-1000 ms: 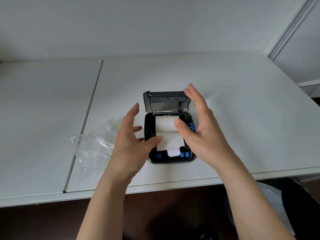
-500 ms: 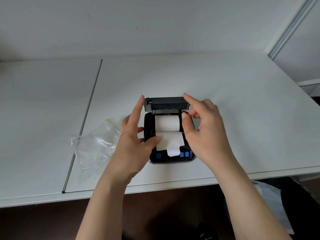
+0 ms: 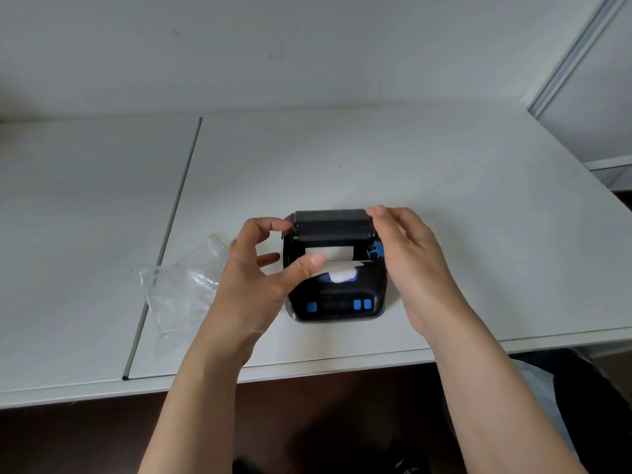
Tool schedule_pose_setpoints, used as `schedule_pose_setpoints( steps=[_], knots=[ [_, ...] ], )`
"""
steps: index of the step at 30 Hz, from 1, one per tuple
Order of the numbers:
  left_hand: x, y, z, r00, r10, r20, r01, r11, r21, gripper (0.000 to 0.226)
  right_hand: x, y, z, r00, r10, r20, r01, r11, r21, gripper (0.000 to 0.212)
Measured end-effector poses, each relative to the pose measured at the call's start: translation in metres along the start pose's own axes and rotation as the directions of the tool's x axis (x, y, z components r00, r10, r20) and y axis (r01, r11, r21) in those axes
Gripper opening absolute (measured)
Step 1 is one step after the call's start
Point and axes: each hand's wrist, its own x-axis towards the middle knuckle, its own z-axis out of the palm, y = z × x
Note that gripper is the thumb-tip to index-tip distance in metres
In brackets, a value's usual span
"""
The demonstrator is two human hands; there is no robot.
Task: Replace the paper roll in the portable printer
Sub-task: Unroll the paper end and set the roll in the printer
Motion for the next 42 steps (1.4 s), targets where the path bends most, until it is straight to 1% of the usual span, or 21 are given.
schedule_pose_setpoints(
  steps=[3,4,7,9,11,13,15,17,19,22,25,27,31,36,40,42],
  knots=[
    [0.002,-0.001,0.003,0.998,-0.042,-0.042,0.040,0.999,-0.033,0.024,0.002,0.002,-0.002,0.997,0.070,-0.042,-0.069,0.997,0.028,0.021],
    [0.003,-0.001,0.004,0.997,-0.047,-0.057,0.045,0.998,-0.038,0.017,0.002,0.002,-0.003,0.994,0.095,-0.050,-0.094,0.995,0.018,0.023],
    [0.005,-0.002,0.006,0.993,-0.047,-0.112,0.047,0.999,-0.008,0.011,0.004,0.005,-0.007,0.979,0.203,-0.008,-0.203,0.978,-0.038,0.037],
    [0.006,-0.004,0.007,0.987,-0.048,-0.154,0.056,0.998,0.043,0.011,0.003,0.004,-0.012,0.963,0.266,0.044,-0.263,0.962,-0.075,0.041],
    [0.007,-0.006,0.007,0.978,-0.075,-0.195,0.089,0.994,0.063,0.013,0.002,0.001,-0.017,0.950,0.292,0.110,-0.283,0.955,-0.093,0.031],
    [0.008,-0.008,0.006,0.966,-0.127,-0.226,0.141,0.989,0.046,0.019,0.000,-0.002,-0.022,0.936,0.308,0.173,-0.294,0.951,-0.099,0.021],
    [0.008,-0.007,0.005,0.957,-0.203,-0.209,0.206,0.979,-0.009,0.029,-0.001,-0.003,-0.025,0.926,0.312,0.214,-0.297,0.950,-0.098,0.019],
    [0.007,-0.006,0.004,0.952,-0.253,-0.173,0.249,0.968,-0.043,0.037,0.000,-0.003,-0.025,0.931,0.290,0.220,-0.274,0.957,-0.098,0.019],
    [0.007,-0.006,0.004,0.954,-0.253,-0.162,0.247,0.967,-0.059,0.033,0.001,-0.001,-0.022,0.949,0.251,0.188,-0.239,0.967,-0.088,0.019],
    [0.008,-0.004,0.007,0.948,-0.247,-0.201,0.231,0.968,-0.099,0.021,0.003,0.005,-0.014,0.976,0.187,0.109,-0.180,0.981,-0.076,0.020],
    [0.009,-0.004,0.010,0.936,-0.260,-0.237,0.234,0.963,-0.131,0.014,0.007,0.009,-0.007,0.982,0.181,0.060,-0.179,0.983,-0.041,0.020],
    [0.010,-0.004,0.010,0.932,-0.266,-0.245,0.236,0.960,-0.148,0.015,0.009,0.010,-0.005,0.981,0.186,0.047,-0.185,0.982,-0.026,0.018],
    [0.011,-0.005,0.011,0.922,-0.293,-0.253,0.253,0.951,-0.180,0.023,0.010,0.011,-0.004,0.981,0.192,0.018,-0.191,0.981,-0.018,0.014],
    [0.011,-0.008,0.012,0.909,-0.326,-0.260,0.266,0.934,-0.238,0.024,0.010,0.010,-0.007,0.973,0.232,0.008,-0.232,0.972,0.032,0.011],
    [0.009,-0.010,0.015,0.919,-0.300,-0.258,0.233,0.937,-0.259,0.027,0.007,0.012,-0.001,0.978,0.205,-0.028,-0.203,0.977,0.060,0.016],
    [0.007,-0.011,0.017,0.938,-0.265,-0.223,0.206,0.945,-0.253,0.030,0.005,0.014,0.003,0.982,0.175,-0.069,-0.168,0.981,0.093,0.020]
  ],
)
